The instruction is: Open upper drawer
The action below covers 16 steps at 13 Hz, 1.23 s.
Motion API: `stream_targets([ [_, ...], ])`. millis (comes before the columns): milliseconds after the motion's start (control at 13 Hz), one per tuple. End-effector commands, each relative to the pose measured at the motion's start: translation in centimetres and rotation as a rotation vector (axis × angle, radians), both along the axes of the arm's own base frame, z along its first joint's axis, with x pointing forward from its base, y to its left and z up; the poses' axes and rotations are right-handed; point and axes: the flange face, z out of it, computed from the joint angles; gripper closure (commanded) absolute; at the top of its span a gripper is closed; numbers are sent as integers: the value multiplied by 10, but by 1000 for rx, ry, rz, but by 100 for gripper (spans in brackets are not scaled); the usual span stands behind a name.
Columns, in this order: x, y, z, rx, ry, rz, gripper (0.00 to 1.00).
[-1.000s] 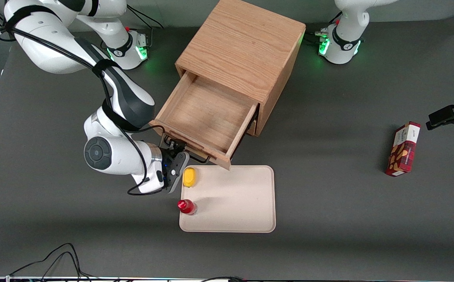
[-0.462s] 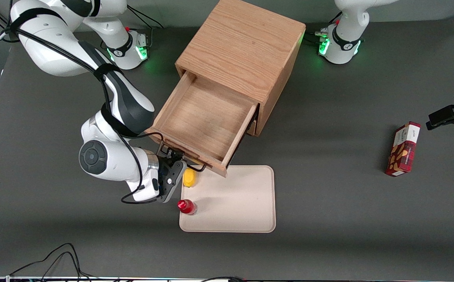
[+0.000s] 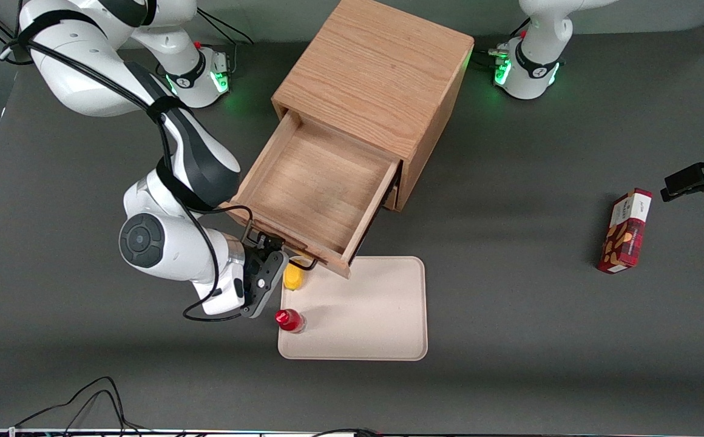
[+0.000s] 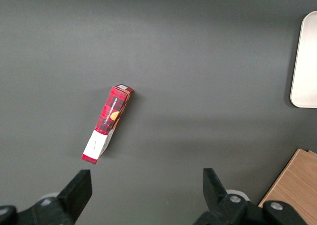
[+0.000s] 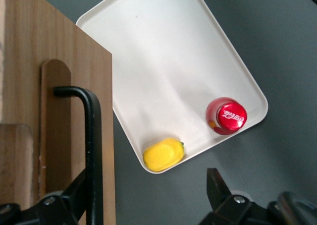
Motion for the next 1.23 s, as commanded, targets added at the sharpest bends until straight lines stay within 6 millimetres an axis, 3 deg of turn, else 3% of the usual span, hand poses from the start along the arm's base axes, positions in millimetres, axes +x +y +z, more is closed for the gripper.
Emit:
stream_targets([
  [0,1,0,29,-22,-23,10,0],
  [231,-13,-12,110,-35,-62,-32,0],
  [462,-56,-18,201,-74,-83,-222,0],
  [692,-112,-34,249,-213,39,-600,0],
  [923,-148,-58,274,-335,143,-948,0],
  [1000,-162,-70,288,-366,138,-1027,0],
  [1154,-178,-104,292,-425,142,-1118,0],
])
